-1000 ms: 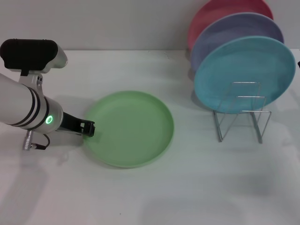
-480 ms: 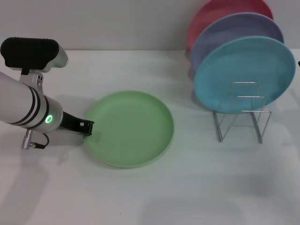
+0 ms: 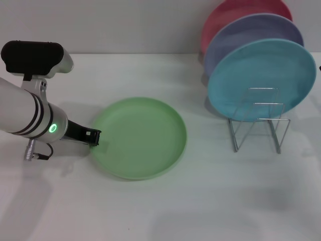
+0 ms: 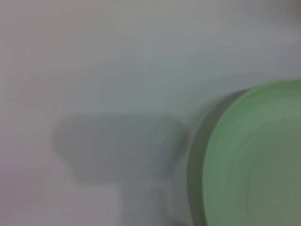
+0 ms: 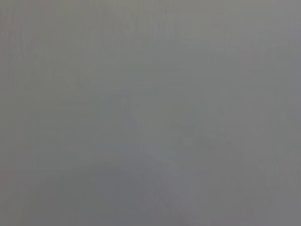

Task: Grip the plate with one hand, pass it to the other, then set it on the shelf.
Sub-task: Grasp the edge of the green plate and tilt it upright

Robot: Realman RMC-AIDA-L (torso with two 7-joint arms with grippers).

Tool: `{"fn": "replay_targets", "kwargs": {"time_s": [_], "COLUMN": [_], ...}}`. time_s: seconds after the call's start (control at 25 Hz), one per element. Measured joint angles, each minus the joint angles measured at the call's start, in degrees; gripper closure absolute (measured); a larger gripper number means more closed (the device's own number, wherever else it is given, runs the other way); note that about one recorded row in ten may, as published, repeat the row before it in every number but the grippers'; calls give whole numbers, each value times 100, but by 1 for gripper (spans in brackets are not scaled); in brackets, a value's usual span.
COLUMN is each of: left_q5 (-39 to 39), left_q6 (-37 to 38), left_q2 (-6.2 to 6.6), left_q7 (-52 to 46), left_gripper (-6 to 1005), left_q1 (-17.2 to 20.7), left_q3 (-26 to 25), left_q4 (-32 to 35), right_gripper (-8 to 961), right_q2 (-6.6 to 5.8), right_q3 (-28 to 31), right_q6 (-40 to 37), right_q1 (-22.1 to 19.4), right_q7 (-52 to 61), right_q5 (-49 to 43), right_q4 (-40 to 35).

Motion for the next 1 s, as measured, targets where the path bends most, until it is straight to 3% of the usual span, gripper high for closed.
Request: {"fn": "replay_targets", "kwargs": {"time_s": [1.0], "left_q5": [0], "left_q6": [119], "left_q2": [18], "left_q7": [145], "left_gripper": [922], "left_q1": [-6], "left_q3": [-52], "left_q4": [96], "right_gripper": [264], "right_q2": [0], "right_q3": [0], "right_q6": [37], "right_q1": [60], "right_q7": [61], "right_q5": [0], "right_q4": [-3]}}
